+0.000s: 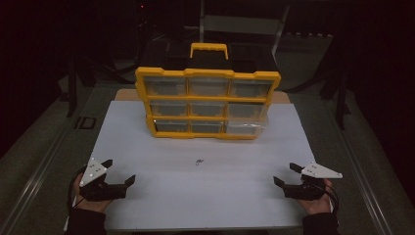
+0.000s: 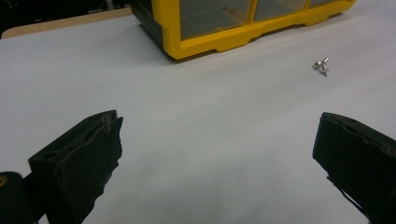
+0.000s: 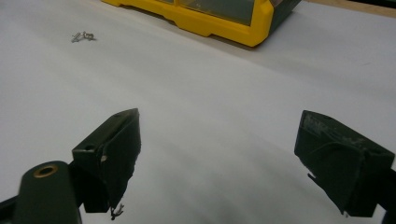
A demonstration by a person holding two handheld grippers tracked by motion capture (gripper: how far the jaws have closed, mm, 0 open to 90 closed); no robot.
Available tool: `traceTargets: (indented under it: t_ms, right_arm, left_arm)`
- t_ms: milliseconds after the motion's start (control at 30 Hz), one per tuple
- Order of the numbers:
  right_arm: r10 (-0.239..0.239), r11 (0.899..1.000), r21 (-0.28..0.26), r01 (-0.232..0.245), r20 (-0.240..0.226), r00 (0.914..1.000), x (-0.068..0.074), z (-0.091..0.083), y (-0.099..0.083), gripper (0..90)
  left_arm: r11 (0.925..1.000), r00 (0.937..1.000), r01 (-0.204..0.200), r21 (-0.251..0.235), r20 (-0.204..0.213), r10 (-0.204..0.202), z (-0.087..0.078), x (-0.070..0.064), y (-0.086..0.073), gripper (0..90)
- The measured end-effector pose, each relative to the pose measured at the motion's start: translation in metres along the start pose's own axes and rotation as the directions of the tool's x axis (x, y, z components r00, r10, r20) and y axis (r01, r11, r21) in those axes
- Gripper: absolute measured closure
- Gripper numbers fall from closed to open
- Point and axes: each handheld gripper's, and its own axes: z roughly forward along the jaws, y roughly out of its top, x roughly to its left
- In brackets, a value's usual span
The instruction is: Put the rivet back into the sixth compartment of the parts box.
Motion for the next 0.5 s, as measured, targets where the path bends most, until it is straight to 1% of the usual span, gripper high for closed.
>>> traceTargets:
  t_ms: [67, 167, 433, 500]
  right_arm:
    - [-0.001, 1.0, 0.006, 0.001, -0.003, 1.0, 0.0012, 0.0014, 0.0, 14.5]
    - [-0.008, 1.0, 0.006, 0.008, -0.005, 1.0, 0.0025, 0.0022, 0.0015, 14.7]
    - [-0.012, 1.0, 0.009, 0.012, -0.014, 0.9998, 0.004, 0.0045, 0.0024, 14.8]
    - [-0.016, 1.0, 0.016, 0.016, -0.021, 0.9997, 0.0041, 0.0068, 0.003, 14.8]
  left_arm:
    - [0.9999, 1.0, 0.0, 0.012, 0.009, 0.0, 0.0022, -0.0002, 0.0, 1.6]
    - [0.9999, 0.9999, -0.005, 0.013, 0.016, 0.004, 0.0026, -0.0007, 0.0, 1.4]
    - [0.9999, 0.9999, 0.0, 0.011, 0.014, 0.0, 0.0025, -0.0011, 0.0001, 1.3]
    - [0.9998, 0.9998, -0.008, 0.018, 0.021, 0.007, 0.0034, -0.0023, 0.0001, 1.3]
